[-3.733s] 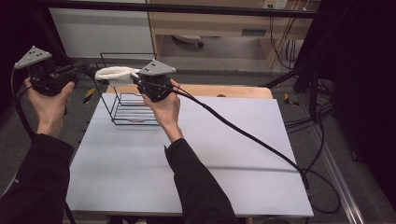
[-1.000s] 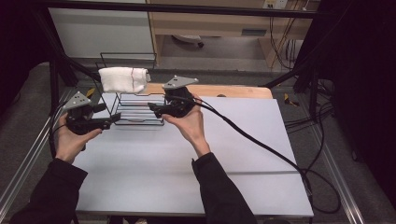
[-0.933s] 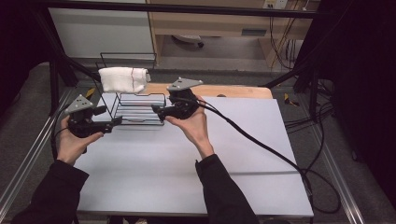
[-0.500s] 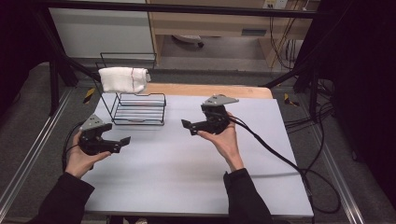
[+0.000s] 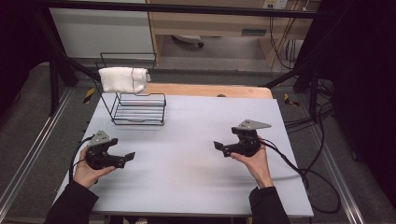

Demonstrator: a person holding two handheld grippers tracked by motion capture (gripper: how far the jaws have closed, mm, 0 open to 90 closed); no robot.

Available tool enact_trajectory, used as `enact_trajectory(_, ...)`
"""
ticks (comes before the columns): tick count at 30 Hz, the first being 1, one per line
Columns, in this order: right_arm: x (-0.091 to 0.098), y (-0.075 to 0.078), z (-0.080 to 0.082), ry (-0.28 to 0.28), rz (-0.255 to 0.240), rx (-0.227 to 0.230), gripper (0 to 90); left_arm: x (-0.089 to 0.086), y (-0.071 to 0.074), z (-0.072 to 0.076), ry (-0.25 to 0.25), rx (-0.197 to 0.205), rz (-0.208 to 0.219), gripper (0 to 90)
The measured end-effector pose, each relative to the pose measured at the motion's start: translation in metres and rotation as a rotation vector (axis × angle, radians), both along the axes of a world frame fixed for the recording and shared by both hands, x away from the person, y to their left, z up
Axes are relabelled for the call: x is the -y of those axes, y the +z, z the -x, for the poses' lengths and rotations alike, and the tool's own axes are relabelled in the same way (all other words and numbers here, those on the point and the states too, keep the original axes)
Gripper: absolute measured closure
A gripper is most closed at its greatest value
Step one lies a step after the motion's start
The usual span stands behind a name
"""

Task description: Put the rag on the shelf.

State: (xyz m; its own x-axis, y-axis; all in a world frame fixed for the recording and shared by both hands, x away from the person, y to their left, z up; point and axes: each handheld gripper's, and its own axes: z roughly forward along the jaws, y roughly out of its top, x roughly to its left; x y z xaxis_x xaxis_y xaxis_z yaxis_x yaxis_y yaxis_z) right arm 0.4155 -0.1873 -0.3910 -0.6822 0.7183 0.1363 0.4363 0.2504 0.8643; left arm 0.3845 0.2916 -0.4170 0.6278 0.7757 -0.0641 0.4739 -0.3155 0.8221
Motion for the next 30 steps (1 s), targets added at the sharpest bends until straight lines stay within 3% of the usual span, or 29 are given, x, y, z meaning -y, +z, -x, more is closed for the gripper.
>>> enact_trajectory(9,0.047,-0.030,0.021,-0.027,-0.010,-0.049,1.2,0.001,-0.007,0.007,-0.025,0.008,-0.013,5.6)
enact_trajectory(15,0.069,-0.042,0.032,-0.046,-0.017,-0.070,0.7,0.003,-0.013,0.009,-0.035,0.004,-0.034,5.5)
enact_trajectory(21,0.080,-0.051,0.042,-0.046,-0.019,-0.081,0.6,0.002,-0.018,0.010,-0.038,-0.001,-0.036,5.6)
enact_trajectory(30,0.083,-0.055,0.048,-0.047,-0.012,-0.086,0.6,0.000,-0.023,0.012,-0.045,-0.003,-0.044,5.6)
